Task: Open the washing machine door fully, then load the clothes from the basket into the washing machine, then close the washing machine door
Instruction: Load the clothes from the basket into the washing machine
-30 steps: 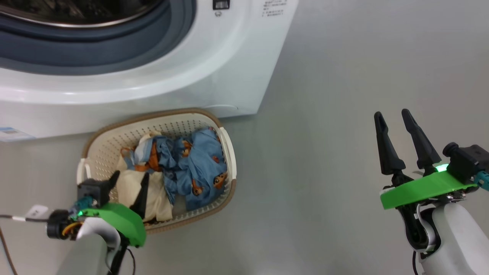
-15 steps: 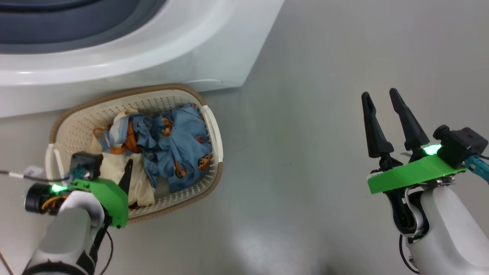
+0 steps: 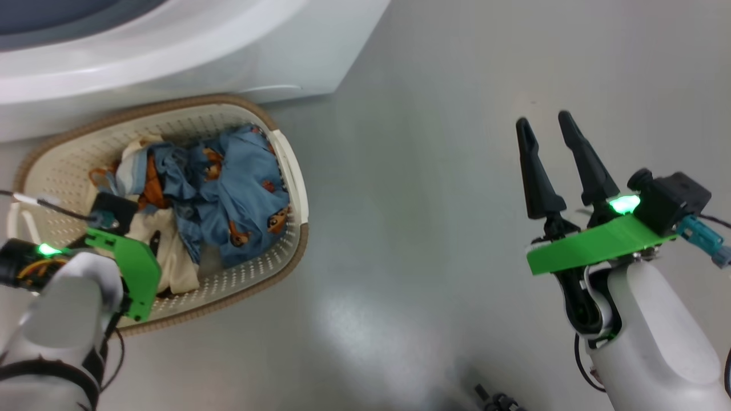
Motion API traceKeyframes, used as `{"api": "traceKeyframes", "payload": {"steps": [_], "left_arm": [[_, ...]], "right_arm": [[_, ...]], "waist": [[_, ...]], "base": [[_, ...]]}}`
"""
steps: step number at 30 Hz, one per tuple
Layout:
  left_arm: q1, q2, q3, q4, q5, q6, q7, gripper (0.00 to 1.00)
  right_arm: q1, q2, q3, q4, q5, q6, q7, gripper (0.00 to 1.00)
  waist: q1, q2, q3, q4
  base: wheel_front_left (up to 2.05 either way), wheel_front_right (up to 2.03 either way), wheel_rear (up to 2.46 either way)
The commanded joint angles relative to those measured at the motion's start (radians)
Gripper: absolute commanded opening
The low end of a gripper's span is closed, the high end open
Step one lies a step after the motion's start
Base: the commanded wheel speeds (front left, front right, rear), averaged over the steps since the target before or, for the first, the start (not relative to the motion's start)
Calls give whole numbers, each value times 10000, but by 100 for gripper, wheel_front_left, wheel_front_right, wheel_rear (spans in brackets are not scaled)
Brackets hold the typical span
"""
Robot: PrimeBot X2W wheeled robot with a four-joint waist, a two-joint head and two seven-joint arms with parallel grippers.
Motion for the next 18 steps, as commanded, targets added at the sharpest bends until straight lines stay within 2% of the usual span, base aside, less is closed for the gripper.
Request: {"api": "traceKeyframes", "payload": {"steps": [1,8,18], "left_arm": [[-106,462,128,-54,78,85,60,100],[-614,848,-212,-9,296,227,953,100],[-1193,1324,-410,9,340,410,1569,100]], "right_arm": [[-96,1,202,-256,22,46,-90,100],[-430,182,315,-356,65,46,-90,100],[-804,376,482,-526,161,46,-90,100]], "waist": [[-1,0,278,-172],[-1,0,915,-386],[-1,0,1661,-663]], "base": [[0,0,0],[0,0,0],[0,0,0]]}}
